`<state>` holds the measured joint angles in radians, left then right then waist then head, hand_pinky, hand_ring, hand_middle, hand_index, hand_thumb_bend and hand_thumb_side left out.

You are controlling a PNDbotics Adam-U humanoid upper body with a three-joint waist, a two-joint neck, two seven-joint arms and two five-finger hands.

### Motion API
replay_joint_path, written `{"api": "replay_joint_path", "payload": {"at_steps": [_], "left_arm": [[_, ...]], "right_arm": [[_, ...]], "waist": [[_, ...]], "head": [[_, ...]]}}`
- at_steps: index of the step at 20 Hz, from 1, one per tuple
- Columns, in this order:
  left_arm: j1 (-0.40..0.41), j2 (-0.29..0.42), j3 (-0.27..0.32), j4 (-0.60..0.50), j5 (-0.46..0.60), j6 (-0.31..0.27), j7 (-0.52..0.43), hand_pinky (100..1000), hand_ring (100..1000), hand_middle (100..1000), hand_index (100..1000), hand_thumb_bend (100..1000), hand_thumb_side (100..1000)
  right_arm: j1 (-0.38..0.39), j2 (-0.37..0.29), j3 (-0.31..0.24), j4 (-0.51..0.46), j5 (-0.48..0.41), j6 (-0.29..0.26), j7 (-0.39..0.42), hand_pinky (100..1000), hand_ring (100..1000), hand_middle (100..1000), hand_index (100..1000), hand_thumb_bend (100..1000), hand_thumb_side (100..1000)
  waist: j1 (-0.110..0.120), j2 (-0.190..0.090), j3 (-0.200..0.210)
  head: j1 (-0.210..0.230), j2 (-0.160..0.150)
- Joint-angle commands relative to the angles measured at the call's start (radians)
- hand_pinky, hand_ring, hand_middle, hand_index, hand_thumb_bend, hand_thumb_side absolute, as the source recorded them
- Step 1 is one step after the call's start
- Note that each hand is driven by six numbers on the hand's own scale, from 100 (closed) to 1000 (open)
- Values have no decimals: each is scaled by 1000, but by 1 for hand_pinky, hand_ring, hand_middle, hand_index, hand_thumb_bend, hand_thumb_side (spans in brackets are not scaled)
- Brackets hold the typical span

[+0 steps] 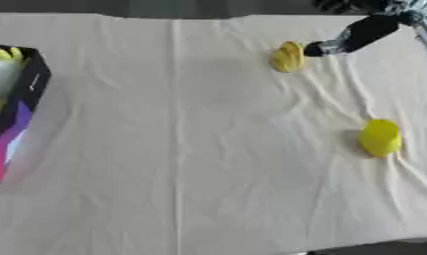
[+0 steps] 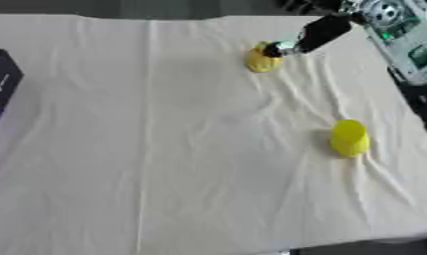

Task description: Pick up the objects with one hand, pass them to the other hand, and then place them into the box on the other side of the table.

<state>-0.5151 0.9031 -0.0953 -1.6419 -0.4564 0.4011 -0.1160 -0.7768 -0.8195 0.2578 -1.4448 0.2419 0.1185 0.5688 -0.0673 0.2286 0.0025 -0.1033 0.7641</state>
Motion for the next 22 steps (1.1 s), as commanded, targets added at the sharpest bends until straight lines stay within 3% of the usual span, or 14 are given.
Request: {"api": "replay_joint_path", "payload": {"at_steps": [1,6,10,14,16,22], "left_arm": [[-8,49,14,-14,27,-1,31,824,788,759,805,818,426],[-1,56,24,-15,42,2,54,824,786,749,788,819,417],[2,55,26,-13,51,3,61,825,789,750,788,822,419],[9,58,30,-11,50,6,59,825,791,751,787,827,411],[11,59,32,-11,49,7,57,825,790,751,787,823,420],[5,50,31,-12,54,8,55,826,791,751,786,823,421]], "right_arm": [[30,-118,-26,-30,-38,-10,32,890,894,860,911,621,405],[172,-234,-57,-130,-106,-12,63,888,890,855,908,630,419],[297,-285,-94,-198,-126,-8,50,891,900,840,872,625,413],[403,-292,-134,-237,-114,0,14,887,892,823,862,629,359],[444,-295,-144,-243,-99,5,6,888,895,828,877,618,401],[485,-272,-129,-209,-18,3,-7,883,888,824,880,613,389]], "waist": [[-11,-33,-6],[-19,-36,-7],[-19,-38,-9],[-15,-39,-14],[-12,-40,-16],[3,-39,-15]], "head": [[-4,6],[-8,6],[-15,6],[-11,6],[-12,6],[-17,6]]}}
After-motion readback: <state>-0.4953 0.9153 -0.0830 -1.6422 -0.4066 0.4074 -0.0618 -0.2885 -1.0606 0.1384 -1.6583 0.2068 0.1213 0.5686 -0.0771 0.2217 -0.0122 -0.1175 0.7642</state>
